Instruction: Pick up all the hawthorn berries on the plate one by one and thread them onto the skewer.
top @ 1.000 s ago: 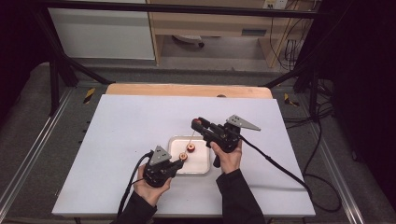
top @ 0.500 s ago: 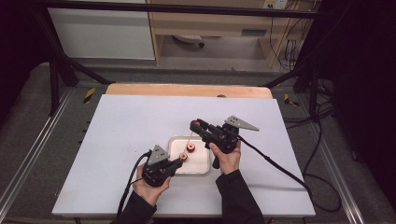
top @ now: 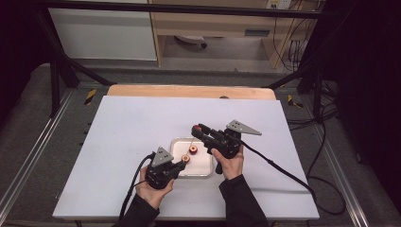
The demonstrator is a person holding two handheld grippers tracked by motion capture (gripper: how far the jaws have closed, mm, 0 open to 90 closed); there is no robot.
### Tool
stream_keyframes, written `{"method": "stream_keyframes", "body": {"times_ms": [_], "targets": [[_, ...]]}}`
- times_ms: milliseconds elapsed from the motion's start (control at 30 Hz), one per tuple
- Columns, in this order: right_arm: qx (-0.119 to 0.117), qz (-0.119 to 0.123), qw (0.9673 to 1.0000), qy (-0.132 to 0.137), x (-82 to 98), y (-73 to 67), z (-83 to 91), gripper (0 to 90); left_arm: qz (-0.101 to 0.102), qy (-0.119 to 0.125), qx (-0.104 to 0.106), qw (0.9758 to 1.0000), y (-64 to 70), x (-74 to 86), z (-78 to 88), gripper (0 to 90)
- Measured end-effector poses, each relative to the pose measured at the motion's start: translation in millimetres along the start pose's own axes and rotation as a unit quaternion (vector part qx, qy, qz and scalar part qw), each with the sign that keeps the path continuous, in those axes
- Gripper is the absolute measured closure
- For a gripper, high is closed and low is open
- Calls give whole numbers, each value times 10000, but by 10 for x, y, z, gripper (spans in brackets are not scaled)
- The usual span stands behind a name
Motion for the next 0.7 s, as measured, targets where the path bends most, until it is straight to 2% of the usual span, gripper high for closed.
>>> {"method": "stream_keyframes", "body": {"times_ms": [33, 67, 100, 133, 167, 200, 233, 267, 333, 700], "targets": [[2, -24, 10000, -37, 7, 1, 5, 615, -17, 36, 21, 10000, 1, 4, -2, 890], [-34, -6, 9999, -122, 13, 13, 6, 615, -18, 258, 6, 9997, 5, -18, 33, 890], [-252, -115, 9981, -559, 131, 16, -56, 615, -24, 247, 6, 9997, 4, -65, 63, 890], [-364, -197, 9975, -569, 199, -1, -83, 615, -25, 246, -71, 9997, -4, -106, 87, 890], [-364, -197, 9975, -569, 199, -1, -83, 615, 16, 304, -73, 9995, -31, -125, 97, 890], [-462, -271, 9968, -588, 251, -25, -107, 615, 98, 322, -59, 9994, -59, -133, 95, 890], [-530, -248, 9960, -674, 301, -47, -140, 615, 95, 266, -99, 9996, -78, -131, 89, 890], [-493, -118, 9958, -768, 374, -83, -177, 615, 98, 259, -132, 9995, -81, -118, 82, 889], [-488, -137, 9957, -778, 386, -84, -179, 614, 47, 224, -181, 9996, -87, -96, 81, 889], [-428, -29, 9945, -952, 378, -102, -145, 614, -18, 254, -111, 9996, -71, -89, 48, 889]]}}
Point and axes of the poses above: each handheld gripper's, and its own axes: z roughly backward along the jaws, x roughly out of its underside, y roughly to its right, the point moved 1 cm from there along -z, roughly forward along the jaws
